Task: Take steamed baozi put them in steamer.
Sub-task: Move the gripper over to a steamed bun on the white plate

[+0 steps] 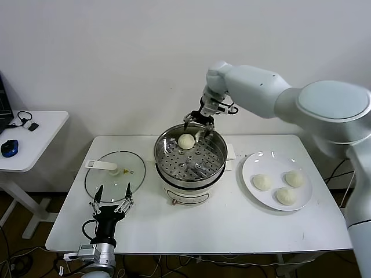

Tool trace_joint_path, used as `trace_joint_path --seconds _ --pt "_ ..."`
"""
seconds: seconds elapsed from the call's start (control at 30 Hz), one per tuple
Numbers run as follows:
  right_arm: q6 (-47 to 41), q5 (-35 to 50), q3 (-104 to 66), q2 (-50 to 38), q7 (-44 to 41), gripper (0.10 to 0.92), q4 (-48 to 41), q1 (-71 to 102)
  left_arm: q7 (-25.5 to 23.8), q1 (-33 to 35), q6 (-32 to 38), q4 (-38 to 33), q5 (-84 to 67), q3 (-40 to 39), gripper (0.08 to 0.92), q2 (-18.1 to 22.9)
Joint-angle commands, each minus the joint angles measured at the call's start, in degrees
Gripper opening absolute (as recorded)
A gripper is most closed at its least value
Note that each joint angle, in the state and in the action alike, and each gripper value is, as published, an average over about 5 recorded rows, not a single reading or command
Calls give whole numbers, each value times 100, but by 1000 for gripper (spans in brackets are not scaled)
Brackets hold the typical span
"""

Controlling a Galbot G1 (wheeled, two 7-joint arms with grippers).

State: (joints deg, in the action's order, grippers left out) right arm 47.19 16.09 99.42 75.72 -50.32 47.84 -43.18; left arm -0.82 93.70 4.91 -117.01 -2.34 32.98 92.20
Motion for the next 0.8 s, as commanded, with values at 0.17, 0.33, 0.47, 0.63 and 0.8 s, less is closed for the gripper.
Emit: trace_joint_path --seconds 0.17,0.33,0.47,0.63,0.8 --pt "-4928 1582 1732 -1421 -110 823 2159 -1506 -1 73 32 -53 -11 -39 823 171" --pt "-6051 1892 1985 -1793 51 823 2779 -1649 -2 90 31 -82 -36 -37 823 157" --pt "-6573 2039 1986 -2097 148 823 3078 -1553 -5 89 30 -84 -49 -48 823 147" --pt "-6916 2114 1956 -2448 162 823 3246 -1301 -7 90 32 -71 -64 -38 823 126" --pt "-7020 2136 1664 -2683 63 823 3052 -833 -12 81 17 -73 -59 -23 823 123"
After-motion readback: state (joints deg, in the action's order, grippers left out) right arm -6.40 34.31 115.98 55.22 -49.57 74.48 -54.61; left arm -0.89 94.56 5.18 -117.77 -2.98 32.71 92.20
